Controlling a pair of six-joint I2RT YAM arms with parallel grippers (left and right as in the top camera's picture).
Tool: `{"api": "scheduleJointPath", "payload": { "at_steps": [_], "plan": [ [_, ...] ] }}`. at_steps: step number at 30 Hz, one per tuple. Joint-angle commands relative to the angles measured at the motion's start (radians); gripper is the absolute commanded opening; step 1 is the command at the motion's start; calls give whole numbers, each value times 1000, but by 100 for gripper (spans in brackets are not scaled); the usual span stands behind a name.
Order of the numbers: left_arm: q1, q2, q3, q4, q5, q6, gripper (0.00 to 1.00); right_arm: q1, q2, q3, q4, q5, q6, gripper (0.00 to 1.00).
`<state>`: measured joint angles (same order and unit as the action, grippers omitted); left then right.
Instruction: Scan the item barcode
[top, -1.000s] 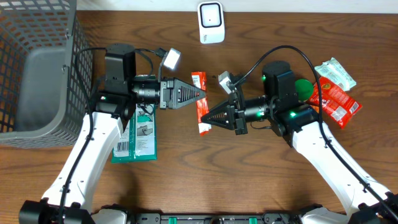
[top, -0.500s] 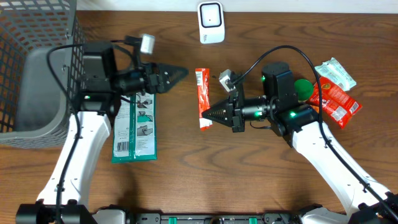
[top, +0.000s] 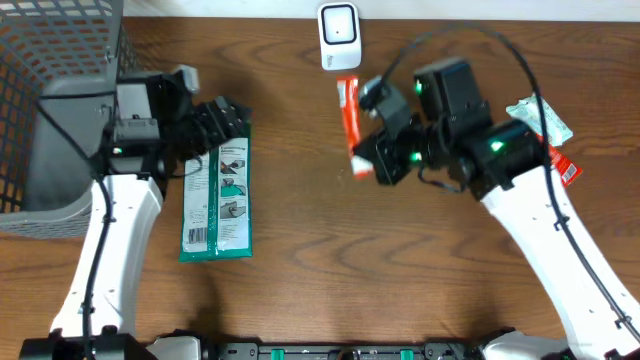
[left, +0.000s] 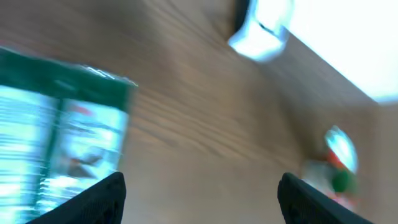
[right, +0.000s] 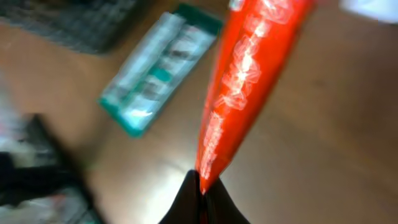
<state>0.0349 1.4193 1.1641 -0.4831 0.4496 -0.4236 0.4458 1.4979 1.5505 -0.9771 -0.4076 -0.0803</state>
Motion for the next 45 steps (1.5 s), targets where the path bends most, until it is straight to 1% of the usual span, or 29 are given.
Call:
{"api": "scheduleJointPath", "payload": {
  "at_steps": [1,4,6,8,10,11,18,21,25,28,33,36,39,45],
  "plan": [
    [6,-17,47,-10,-315,-16,79,7,100,145,-74,357,-105,1],
    [6,-15,46,-19,-373,-16,79,7,210,296,-173,515,-222,1],
    [6,-14,46,-36,-372,-16,79,8,291,383,-187,667,-324,1],
    [6,-14,43,-44,-372,-16,79,8,340,415,-140,732,-419,1],
    [6,-14,43,-55,-372,-16,80,8,369,417,-70,756,-518,1],
    [6,-14,43,-56,-372,-16,88,8,385,417,-27,769,-549,1],
    [6,-14,43,-55,-372,-16,89,0,481,417,248,837,-660,1],
    [6,-14,43,-55,-372,-16,89,-8,539,417,380,868,-684,1],
    [6,-14,43,-55,-372,-16,89,-14,637,417,534,918,-758,1],
    [6,-14,43,-55,-372,-16,89,-22,715,417,644,930,-854,1],
    [6,-14,43,-55,-372,-16,89,-39,829,417,850,932,-867,1],
    [6,-14,43,-55,-372,-16,89,-43,879,417,924,909,-884,1],
    [6,-14,43,-55,-372,-16,89,-48,919,417,948,857,-913,1],
    [6,-14,43,-55,-372,-16,89,-48,995,417,1004,851,-931,1]
  ]
}}
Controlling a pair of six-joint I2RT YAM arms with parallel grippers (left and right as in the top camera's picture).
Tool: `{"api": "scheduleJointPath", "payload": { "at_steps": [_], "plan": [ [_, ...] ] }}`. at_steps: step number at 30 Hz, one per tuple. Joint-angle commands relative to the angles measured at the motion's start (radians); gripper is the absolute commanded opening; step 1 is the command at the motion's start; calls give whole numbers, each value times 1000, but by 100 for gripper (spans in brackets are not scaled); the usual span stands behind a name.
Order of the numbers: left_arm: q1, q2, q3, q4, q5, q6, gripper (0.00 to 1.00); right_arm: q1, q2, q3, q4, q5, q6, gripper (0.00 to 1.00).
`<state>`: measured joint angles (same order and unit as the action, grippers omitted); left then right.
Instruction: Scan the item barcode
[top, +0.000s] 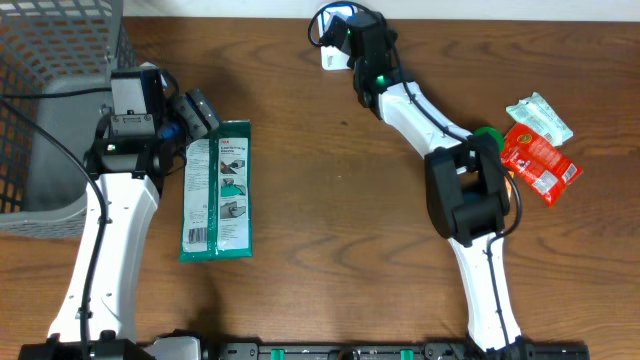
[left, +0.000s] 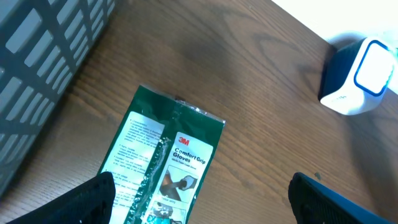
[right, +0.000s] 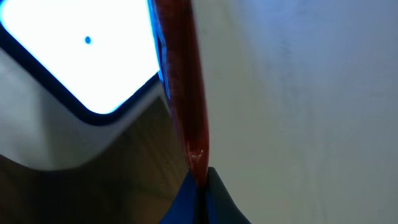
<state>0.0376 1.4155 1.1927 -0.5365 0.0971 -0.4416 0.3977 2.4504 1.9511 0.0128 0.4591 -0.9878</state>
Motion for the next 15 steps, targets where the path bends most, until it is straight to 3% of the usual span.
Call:
{"api": "scheduleJointPath", "payload": {
  "at_steps": [1,7,15],
  "plan": [
    [3,-11,15,-2,-20,2,89,0,50,16,14,-16,-24,2],
    [3,-11,15,-2,-20,2,89,-3,58,16,12,9,-32,2],
    [3,-11,15,-2,-20,2,89,-4,58,16,27,64,-169,4]
  ]
}}
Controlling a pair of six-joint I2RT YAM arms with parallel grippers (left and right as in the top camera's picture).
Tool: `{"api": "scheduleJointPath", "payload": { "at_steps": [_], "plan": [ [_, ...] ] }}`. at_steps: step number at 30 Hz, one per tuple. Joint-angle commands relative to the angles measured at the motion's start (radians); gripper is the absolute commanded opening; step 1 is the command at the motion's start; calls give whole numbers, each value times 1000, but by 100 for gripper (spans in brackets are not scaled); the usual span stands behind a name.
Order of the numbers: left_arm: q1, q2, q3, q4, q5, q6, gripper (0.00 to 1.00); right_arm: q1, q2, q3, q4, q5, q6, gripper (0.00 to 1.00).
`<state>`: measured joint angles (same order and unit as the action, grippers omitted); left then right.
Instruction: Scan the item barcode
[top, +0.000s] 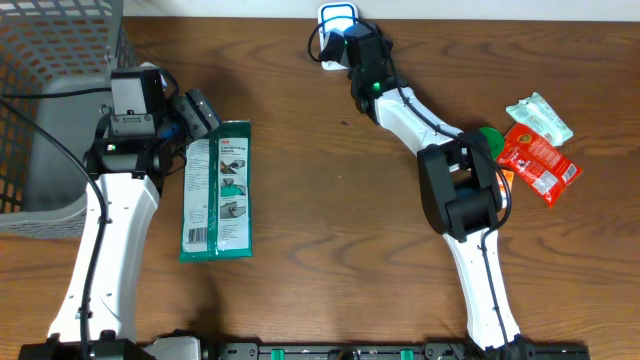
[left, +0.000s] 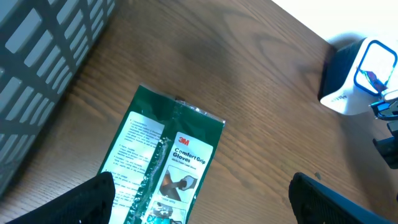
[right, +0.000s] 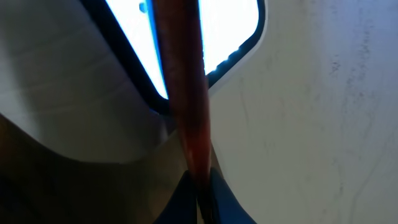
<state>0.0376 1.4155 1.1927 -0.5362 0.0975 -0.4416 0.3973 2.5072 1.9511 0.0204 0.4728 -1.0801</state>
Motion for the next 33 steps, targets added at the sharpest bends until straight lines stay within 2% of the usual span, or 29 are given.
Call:
{"api": "scheduleJointPath", "payload": {
  "at_steps": [1,7,11,17,27,33],
  "plan": [
    [3,-11,15,-2,-20,2,90,-4,1,16,34,64,-94,4],
    [3,-11,15,-2,-20,2,90,-4,1,16,158,129,-131,2],
    [3,-11,15,-2,-20,2,89,-3,1,16,148,128,-188,2],
    [3,-11,15,-2,-20,2,89,-2,1,16,111,128,-186,2],
    [3,-11,15,-2,-20,2,90,2,-14,16,242,204,-33,1],
    [3,-11,15,-2,-20,2,90,15,-167,16,120,191,163,1]
  ]
}}
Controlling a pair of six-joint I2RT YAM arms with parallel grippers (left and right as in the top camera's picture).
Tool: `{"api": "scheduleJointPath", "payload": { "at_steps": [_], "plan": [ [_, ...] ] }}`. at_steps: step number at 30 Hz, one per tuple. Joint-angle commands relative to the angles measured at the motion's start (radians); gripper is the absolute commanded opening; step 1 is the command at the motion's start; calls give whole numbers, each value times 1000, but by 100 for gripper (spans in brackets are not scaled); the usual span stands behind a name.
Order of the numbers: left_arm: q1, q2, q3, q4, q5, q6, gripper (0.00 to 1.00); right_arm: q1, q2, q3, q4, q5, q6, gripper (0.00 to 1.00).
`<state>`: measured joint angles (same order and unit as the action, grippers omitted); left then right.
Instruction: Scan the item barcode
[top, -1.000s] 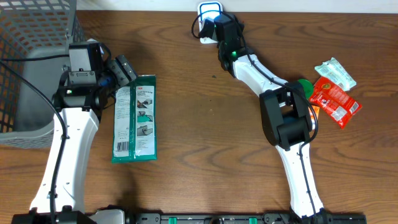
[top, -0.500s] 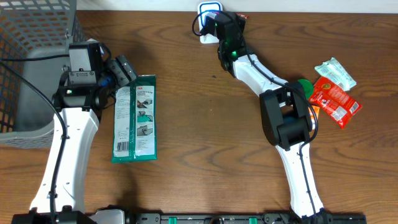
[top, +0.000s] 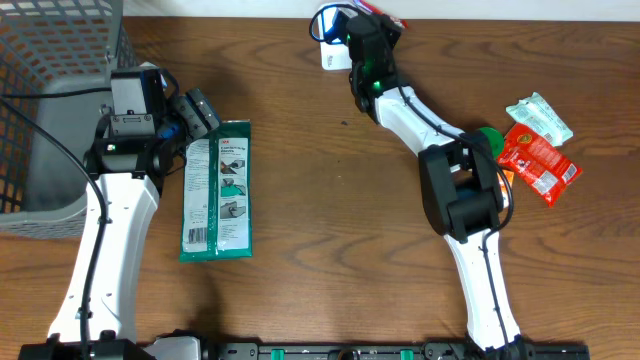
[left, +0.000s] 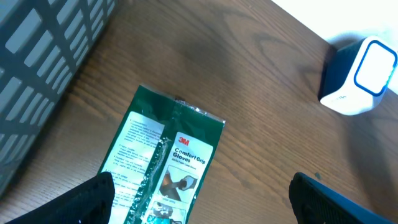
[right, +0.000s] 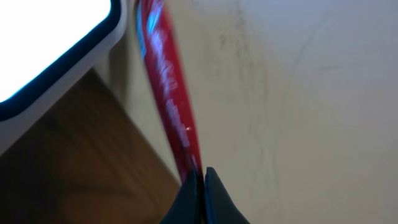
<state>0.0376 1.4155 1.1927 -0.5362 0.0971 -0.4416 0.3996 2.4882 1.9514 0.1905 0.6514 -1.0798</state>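
The white barcode scanner (top: 335, 28) stands at the table's far edge; its bright window fills the upper left of the right wrist view (right: 50, 43). My right gripper (top: 365, 30) is shut on a thin red packet (right: 166, 93), held edge-on just right of the scanner. The packet's tip (top: 388, 17) pokes past the far edge. A green glove package (top: 218, 190) lies flat at the left. My left gripper (top: 198, 110) hangs open over its top end, with nothing between the fingers (left: 87, 199).
A wire basket (top: 50, 60) fills the far left corner. At the right lie a red snack bag (top: 540, 162), a white-green packet (top: 540, 117) and a green round thing (top: 487, 135). The right arm stretches diagonally across the table's right half.
The red packet crossed the scanner's window before; now it stands to the right of the window, tip over the far edge. The left arm and green package have not moved.
My right gripper first held the red packet over mid-table, below the scanner, while the left gripper was over the green package. Then the right arm was stretched to the scanner with the packet beside its window, then across it, and now just right of it.
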Motion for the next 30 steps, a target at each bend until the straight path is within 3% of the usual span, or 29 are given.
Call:
{"api": "scheduleJointPath", "payload": {
  "at_steps": [1,9,13,15,17,20,26,30],
  "plan": [
    [3,-11,15,-2,-20,2,90,14,-177,16,-91,3,199,1],
    [3,-11,15,-2,-20,2,90,-17,-494,16,-644,-230,705,1],
    [3,-11,15,-2,-20,2,90,-67,-613,16,-893,-360,815,1],
    [3,-11,15,-2,-20,2,90,-100,-647,16,-991,-428,821,14],
    [3,-11,15,-2,-20,2,90,-136,-654,16,-1045,-530,838,36],
    [3,-11,15,-2,-20,2,90,-192,-631,16,-1078,-680,867,58],
    [3,-11,15,-2,-20,2,90,-276,-486,34,-1071,-863,883,64],
    [3,-11,15,-2,-20,2,90,-280,-372,43,-958,-882,860,65]
  ]
}}
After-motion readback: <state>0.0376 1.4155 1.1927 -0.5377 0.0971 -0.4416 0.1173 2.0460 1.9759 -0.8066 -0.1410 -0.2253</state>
